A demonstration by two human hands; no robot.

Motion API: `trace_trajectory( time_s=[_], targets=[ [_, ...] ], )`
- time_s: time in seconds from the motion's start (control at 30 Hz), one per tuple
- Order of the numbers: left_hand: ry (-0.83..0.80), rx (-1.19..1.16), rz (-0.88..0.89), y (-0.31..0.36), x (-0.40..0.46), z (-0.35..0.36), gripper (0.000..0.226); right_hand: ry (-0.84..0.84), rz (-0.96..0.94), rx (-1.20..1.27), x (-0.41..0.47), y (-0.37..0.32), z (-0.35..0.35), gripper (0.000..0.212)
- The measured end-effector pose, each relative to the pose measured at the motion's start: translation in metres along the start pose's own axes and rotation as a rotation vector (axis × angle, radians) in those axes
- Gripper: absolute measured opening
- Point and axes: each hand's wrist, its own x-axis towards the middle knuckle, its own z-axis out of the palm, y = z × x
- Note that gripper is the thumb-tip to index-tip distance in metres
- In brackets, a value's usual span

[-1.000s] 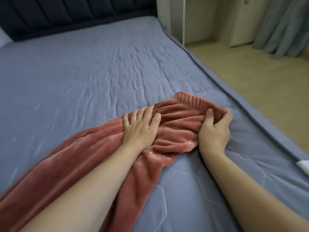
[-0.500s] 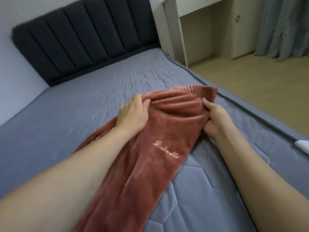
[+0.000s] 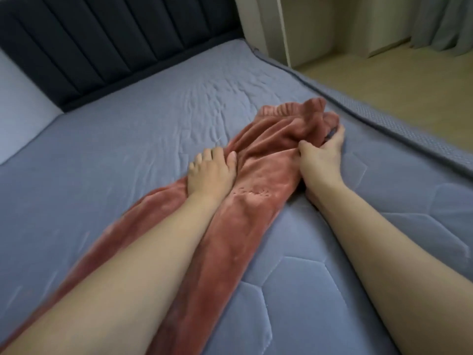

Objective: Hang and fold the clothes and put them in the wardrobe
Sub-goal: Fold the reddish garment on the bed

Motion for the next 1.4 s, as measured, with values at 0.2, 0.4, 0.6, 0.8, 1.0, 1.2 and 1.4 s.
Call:
trace_trajectory(
  time_s=[0.2, 0.4, 0.6, 0.8, 1.0, 1.2, 1.4],
  targets=[
    [-0.030, 0.210, -0.069, -0.058, -0.107, -0.052, 0.069, 0.071, 0.265, 0.352, -0.044, -0.023, -0.006, 0.081],
    [-0.235, -0.083, -0.514, -0.117, -0.141, -0.096, 0.069, -0.083, 0.414, 0.157, -0.102, -0.014, 0.005, 0.058],
    [-0.528, -0.953, -0.682, -0.108, -0.099, -0.108, 0.032, -0.087, 0.451, 0.116, -0.109, -0.006, 0.009, 0.057],
    [-0.099, -0.336, -0.456, -0.136, -0.054, -0.079, 0.048, 0.037, 0.356, 0.027, -0.105, 0.005, 0.018, 0.042],
    [-0.097, -0.079, -0.401, -0.135, -0.080, -0.019, 0.057, 0.029, 0.198, -0.108, -0.097, 0.021, 0.018, 0.036],
    [-0.169, 0.047, -0.360, -0.160, -0.125, -0.049, 0.050, 0.069, -0.011, -0.240, -0.112, 0.021, 0.020, 0.047],
    [-0.374, 0.043, -0.451, -0.229, -0.248, -0.108, 0.070, 0.114, 0.021, -0.319, -0.145, -0.005, 0.022, 0.075]
  ],
)
